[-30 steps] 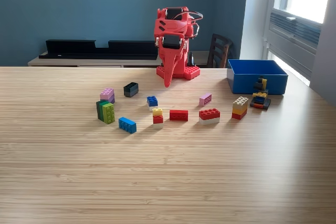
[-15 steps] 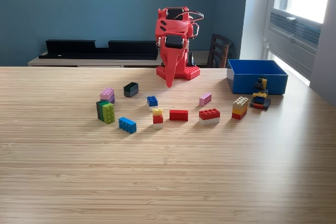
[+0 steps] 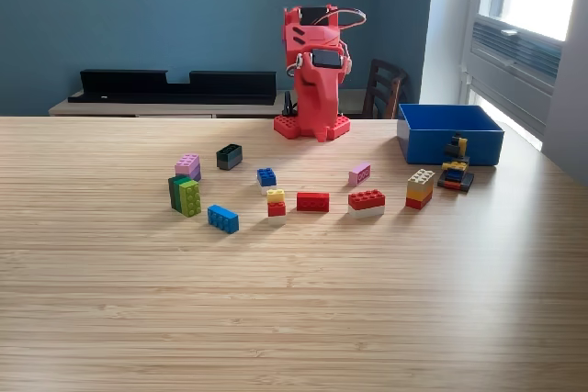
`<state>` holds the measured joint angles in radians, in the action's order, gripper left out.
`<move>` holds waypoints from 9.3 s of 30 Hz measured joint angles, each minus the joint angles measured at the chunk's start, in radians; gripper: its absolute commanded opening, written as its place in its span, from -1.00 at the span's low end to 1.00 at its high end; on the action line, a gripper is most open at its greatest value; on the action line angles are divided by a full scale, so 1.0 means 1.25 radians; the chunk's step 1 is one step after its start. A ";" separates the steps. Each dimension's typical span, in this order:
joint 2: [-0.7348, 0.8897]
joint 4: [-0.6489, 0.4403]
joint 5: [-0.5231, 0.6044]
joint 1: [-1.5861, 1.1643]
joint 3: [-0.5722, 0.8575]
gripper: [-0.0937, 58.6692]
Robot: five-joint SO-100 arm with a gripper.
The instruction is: Grasp a lego block and put it in the bin.
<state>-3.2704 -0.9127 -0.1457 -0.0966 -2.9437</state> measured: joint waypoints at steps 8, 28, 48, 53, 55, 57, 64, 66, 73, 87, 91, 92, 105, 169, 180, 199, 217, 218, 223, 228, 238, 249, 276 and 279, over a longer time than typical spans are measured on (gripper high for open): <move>0.320 -0.094 -0.001 -0.097 0.193 -0.17; 0.887 -0.220 -0.152 -0.134 0.481 -0.13; 1.246 -0.107 -0.156 -0.193 0.644 -0.18; 1.291 -0.092 -0.133 -0.222 0.666 -0.32; 1.301 -0.091 -0.128 -0.225 0.675 -0.51; 1.307 -0.082 -0.128 -0.227 0.681 -0.74; 1.311 -0.075 -0.104 -0.231 0.682 -0.99; 1.311 -0.075 -0.101 -0.231 0.682 -0.99; 1.313 -0.169 -0.082 -0.225 0.681 -0.99; 1.313 -0.496 -0.026 -0.239 1.025 -1.00; 1.313 -0.549 -0.001 -0.325 1.098 -1.00; 1.313 -0.553 0.007 -0.351 1.104 -1.00; 1.313 -0.565 0.108 -0.724 1.107 -1.00; 1.314 -0.565 0.081 -0.226 1.285 -0.99; 1.316 -0.534 0.080 -0.212 1.268 -0.99; 1.316 -0.431 0.088 -0.081 1.252 -0.99; 1.325 -0.216 0.145 0.077 1.103 -0.07; 1.325 -0.211 0.151 0.076 1.092 -0.03; 1.325 -0.195 0.191 0.075 1.035 -0.06; 1.325 -0.195 0.225 0.075 0.981 -0.21; 1.325 -0.174 0.228 0.075 0.927 -0.33; 1.325 -0.098 0.216 0.075 0.898 -0.31; 1.545 -0.128 0.216 0.098 1.025 -0.49; 1.559 -0.135 0.216 0.098 1.043 -0.80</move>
<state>-1.3223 -1.0815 0.1243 0.0261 -1.6398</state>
